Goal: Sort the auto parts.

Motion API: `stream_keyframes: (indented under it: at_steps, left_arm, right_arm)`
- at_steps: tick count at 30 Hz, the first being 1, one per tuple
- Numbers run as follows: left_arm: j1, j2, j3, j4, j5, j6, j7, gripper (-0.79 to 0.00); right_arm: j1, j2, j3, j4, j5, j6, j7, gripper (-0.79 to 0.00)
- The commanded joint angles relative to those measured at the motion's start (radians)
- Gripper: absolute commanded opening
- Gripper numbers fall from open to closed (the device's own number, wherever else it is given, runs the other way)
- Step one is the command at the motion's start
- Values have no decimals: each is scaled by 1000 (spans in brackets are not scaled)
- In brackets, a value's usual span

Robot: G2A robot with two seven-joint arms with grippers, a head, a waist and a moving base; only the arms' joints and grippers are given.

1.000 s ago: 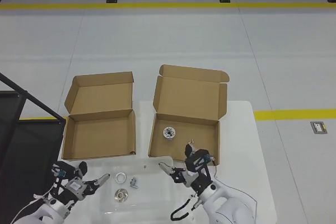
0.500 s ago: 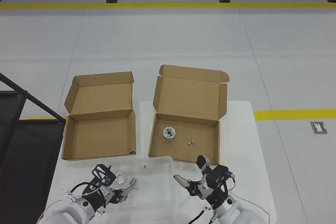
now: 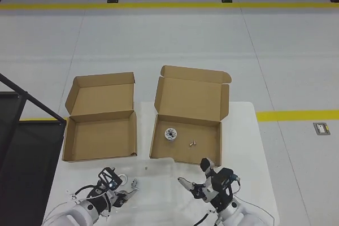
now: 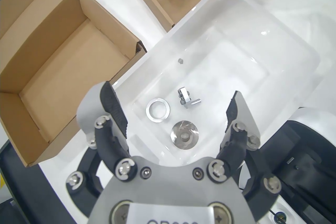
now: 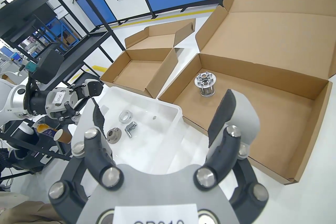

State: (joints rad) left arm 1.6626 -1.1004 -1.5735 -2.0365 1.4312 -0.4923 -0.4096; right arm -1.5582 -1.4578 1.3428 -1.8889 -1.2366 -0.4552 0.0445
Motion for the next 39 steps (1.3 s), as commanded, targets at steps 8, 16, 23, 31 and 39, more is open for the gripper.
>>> stream_keyframes:
  at_steps: [8, 16, 23, 31, 39]
  left_arm:
    - [-114, -7, 117, -48, 3, 33, -309, 0]
    - [-245, -29, 278, 23, -32, 143, -532, 0]
    - [-245, -29, 278, 23, -32, 143, -532, 0]
    - [-261, -42, 327, 61, 8, 283, -526, 0]
    - [-364, -81, 447, 167, 46, 543, -583, 0]
  right_arm:
    - [19, 7, 6, 24, 31, 3, 11, 0]
    - [37, 17, 29, 52, 88, -10, 26, 0]
    - [37, 17, 29, 52, 90, -9, 26, 0]
    - [37, 17, 29, 52, 90, -9, 26, 0]
    - [37, 17, 29, 52, 90, -9, 26, 0]
